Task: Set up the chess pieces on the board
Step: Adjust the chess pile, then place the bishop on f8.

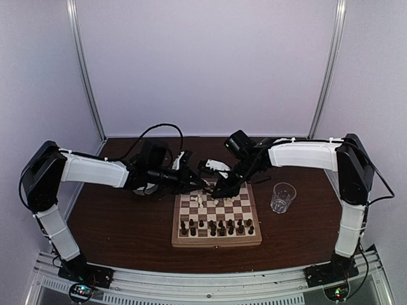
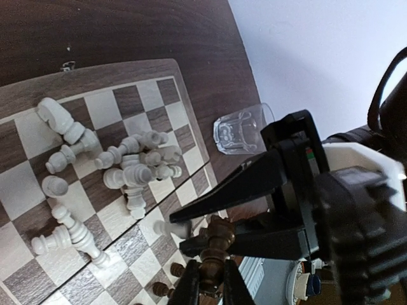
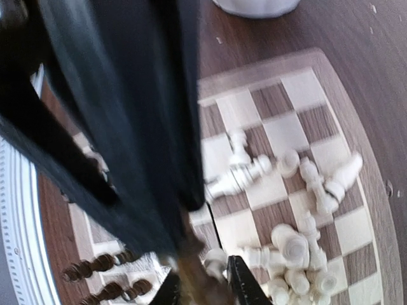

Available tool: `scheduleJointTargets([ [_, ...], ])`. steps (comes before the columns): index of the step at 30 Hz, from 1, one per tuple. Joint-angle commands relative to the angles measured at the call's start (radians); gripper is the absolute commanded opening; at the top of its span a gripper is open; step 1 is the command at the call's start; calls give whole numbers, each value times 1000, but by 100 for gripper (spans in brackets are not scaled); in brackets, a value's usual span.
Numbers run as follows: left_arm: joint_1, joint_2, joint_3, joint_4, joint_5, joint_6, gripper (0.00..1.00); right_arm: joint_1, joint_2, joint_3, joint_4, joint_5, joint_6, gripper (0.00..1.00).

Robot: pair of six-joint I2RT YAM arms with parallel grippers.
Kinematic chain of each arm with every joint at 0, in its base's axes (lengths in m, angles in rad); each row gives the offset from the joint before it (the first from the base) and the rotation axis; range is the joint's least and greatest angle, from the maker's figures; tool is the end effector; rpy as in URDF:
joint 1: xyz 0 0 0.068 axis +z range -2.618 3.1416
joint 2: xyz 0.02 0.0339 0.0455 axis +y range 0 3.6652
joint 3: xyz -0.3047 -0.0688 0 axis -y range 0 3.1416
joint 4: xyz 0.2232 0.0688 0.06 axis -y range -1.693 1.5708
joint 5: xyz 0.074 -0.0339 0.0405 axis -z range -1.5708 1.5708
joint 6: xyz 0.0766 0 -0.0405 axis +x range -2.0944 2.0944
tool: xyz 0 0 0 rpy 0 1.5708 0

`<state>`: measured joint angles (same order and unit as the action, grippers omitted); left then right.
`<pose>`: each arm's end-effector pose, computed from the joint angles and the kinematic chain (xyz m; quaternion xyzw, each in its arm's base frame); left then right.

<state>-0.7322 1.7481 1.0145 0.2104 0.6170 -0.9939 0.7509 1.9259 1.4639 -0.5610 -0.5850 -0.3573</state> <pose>0.2663 -0.2990 0.2404 0.0429 0.8378 -0.5330 0.1100 0.2813 0.3204 0.2357 -0.5514 0.7429 0.3229 0.1997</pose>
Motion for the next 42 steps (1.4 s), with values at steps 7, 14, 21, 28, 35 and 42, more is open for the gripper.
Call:
scheduleJointTargets([
  [7,34,56,8,49,15,0,0,-31,50,37,-111,95,3,26],
  [14,34,24,22,-23,2,51,0,-32,5,23,-112,90,-3,29],
  [21,34,-58,102,-300,-64,211,0,-31,-28,24,-138,42,-49,31],
  [28,34,-166,275,-804,-151,563,0,-32,-96,-1,-159,44,-73,31],
  [35,-59,-138,474,-1195,-283,778,0,-67,-194,-8,-188,107,-100,32],
  [42,-244,-28,609,-1315,-441,866,0,-164,-336,-104,-160,156,-102,36],
])
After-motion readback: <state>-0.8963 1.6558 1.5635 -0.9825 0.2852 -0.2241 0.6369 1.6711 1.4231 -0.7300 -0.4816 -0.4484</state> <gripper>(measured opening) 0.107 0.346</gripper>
